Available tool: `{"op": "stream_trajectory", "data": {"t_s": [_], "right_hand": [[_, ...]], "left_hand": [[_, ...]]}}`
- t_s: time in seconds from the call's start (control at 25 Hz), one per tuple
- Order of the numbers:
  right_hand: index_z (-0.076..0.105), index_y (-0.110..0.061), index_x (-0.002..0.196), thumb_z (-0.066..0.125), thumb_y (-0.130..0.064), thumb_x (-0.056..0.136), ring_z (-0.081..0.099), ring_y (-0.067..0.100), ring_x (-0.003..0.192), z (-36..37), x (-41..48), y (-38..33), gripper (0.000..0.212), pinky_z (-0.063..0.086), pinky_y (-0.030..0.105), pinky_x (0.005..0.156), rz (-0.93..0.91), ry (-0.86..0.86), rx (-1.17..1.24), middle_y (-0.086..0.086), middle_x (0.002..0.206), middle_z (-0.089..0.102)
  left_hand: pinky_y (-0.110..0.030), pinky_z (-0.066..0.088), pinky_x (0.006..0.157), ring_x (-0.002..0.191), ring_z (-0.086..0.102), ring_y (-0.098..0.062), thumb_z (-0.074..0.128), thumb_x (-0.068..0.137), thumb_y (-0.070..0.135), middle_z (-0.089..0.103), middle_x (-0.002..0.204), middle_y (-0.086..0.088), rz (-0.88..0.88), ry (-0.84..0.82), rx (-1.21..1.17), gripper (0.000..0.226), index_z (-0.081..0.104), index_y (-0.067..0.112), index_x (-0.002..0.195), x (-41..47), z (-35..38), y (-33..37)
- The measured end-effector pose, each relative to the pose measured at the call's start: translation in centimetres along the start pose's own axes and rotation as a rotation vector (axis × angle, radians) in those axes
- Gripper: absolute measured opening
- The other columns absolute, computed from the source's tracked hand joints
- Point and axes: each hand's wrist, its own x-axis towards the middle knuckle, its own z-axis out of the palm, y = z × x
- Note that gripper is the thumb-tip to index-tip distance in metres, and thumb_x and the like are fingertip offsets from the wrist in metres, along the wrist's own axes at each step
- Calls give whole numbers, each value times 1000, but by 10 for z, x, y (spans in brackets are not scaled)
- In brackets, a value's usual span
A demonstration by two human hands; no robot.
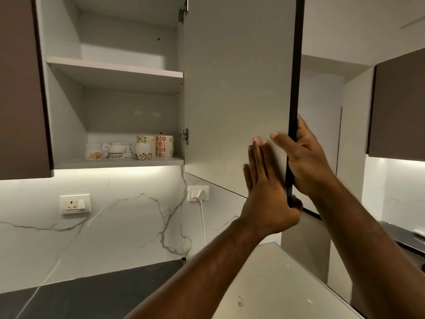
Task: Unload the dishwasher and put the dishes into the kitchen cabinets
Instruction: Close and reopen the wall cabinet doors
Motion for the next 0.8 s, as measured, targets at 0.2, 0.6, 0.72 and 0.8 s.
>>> {"op": "stream_trajectory", "data": {"t_s": [0.2, 0.6, 0.72, 0.8], "right_hand": [[24, -29, 152, 51, -12, 99, 57, 8, 114, 35, -17, -19, 62, 51, 18, 91, -113, -117, 63, -7, 139, 50], [10, -26, 156, 59, -31, 95, 33, 14, 143, 188, -38, -56, 78, 29, 29, 114, -345, -164, 104, -8, 163, 13], [13, -26, 155, 52, -40, 98, 13, 14, 150, 232, -33, -54, 71, 20, 33, 117, -413, -259, 117, -9, 163, 8], [17, -25, 155, 46, -36, 101, 9, 13, 150, 257, -25, -45, 62, 20, 36, 120, -485, -317, 137, -9, 163, 8]], "left_hand": [[-57, 35, 110, 147, 15, -38, 69, 69, 16, -14, 162, 2, -48, 14, -206, 124, -24, 31, 149, -25, -28, -17], [3, 30, 92, 120, 29, 31, 56, 87, 13, 23, 135, 42, -206, 133, -195, 75, 9, 42, 139, -110, -170, -66], [2, 29, 96, 121, 27, 31, 56, 88, 24, 21, 134, 46, -277, 182, -118, 69, 12, 52, 134, -127, -214, -95], [-2, 33, 98, 121, 34, 24, 60, 88, 17, 27, 134, 40, -315, 208, -136, 69, 18, 53, 130, -134, -240, -116]]}}
